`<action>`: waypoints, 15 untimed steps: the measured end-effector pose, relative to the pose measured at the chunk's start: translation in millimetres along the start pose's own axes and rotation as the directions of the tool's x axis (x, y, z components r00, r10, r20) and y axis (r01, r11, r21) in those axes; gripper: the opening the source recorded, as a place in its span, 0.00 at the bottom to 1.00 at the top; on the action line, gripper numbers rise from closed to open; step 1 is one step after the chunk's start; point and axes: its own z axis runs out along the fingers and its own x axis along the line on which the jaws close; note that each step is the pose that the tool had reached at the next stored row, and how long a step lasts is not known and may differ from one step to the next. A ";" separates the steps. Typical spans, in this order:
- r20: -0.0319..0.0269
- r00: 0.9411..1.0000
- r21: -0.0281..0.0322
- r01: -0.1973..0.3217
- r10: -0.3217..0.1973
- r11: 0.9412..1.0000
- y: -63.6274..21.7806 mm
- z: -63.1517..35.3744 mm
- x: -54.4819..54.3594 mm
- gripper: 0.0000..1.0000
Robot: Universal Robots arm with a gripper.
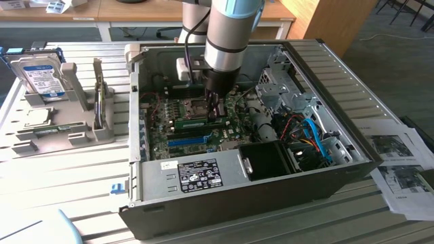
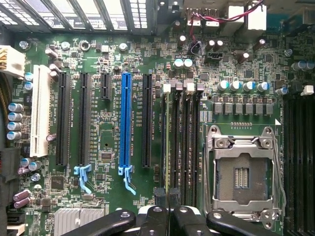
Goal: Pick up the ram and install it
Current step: 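Insert the ram into the slot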
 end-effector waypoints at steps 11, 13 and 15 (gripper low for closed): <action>0.000 1.000 0.002 0.000 0.000 1.000 -0.1 1.5 0.0 0.11; 0.000 1.000 0.002 0.000 0.000 1.000 -0.1 1.5 0.0 0.11; 0.000 1.000 0.002 0.000 0.000 1.000 -0.1 1.6 0.0 0.11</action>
